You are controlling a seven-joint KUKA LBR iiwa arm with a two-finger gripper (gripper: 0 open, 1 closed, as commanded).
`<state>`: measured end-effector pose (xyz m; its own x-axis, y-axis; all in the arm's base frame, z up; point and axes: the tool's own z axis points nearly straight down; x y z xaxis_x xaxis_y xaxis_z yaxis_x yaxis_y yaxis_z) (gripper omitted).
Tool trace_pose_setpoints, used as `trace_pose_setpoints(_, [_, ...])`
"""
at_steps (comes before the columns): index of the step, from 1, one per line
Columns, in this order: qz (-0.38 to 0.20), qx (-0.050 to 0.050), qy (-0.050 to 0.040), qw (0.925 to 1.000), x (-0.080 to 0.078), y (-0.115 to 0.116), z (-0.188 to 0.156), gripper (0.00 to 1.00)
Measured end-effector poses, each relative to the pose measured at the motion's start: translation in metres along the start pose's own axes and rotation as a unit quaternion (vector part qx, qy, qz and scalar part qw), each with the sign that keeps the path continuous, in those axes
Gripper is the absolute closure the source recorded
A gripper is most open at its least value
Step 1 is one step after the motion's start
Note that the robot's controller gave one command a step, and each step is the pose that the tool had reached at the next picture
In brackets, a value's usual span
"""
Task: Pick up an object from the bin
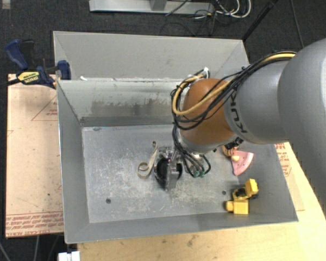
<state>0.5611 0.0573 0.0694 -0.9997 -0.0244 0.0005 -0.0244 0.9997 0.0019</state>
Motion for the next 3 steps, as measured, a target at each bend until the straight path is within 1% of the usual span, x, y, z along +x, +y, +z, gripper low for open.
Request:
trace_pose_setpoints(2, [0.000,0.000,0.0000,1.0000,0.000,0.000,0.000,1.00])
trace_pose_setpoints(3, [0.002,0.000,-0.0016,1.0000,-0.002,-0.010,-0.129,1.00])
